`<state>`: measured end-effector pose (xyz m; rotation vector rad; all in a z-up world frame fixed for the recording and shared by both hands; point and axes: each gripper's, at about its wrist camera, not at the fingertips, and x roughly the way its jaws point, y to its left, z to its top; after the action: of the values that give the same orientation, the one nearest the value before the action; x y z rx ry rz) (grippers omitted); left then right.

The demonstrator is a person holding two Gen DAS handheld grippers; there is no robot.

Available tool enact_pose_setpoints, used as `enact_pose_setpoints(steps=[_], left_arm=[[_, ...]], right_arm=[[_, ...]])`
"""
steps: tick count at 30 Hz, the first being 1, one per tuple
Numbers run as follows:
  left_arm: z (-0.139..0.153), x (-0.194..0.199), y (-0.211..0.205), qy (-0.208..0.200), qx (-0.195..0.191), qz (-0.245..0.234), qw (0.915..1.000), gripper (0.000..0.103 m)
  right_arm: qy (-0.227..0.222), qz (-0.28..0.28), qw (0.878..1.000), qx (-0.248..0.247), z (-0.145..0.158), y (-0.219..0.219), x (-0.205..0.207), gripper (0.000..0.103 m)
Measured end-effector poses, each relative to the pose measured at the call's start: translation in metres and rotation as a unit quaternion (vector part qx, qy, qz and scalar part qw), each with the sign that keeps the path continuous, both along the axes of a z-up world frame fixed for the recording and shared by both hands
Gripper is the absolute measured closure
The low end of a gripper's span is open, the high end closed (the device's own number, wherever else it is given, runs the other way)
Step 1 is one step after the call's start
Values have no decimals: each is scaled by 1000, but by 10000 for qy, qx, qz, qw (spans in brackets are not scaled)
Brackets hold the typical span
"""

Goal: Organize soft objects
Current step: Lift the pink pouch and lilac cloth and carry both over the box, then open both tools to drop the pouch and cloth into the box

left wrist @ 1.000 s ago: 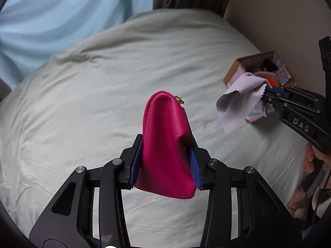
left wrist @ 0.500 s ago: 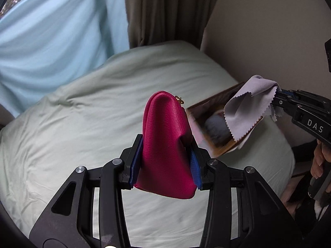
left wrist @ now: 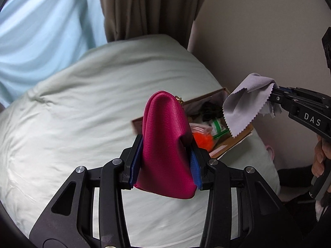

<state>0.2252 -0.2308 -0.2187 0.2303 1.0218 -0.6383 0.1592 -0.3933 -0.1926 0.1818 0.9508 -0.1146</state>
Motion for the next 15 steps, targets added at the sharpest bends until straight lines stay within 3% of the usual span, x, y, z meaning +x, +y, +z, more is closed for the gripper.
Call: enact_pose_setpoints(steps=[6,15], left_arm=[[-46,14,-45,437,127,161,9988,66],[-110,30,-93,816,646,-32,9946,66]], right_arm=[[391,29,9991,149,-46,-43,15,94],[886,-159,9948,467,-110,-78,38,94]])
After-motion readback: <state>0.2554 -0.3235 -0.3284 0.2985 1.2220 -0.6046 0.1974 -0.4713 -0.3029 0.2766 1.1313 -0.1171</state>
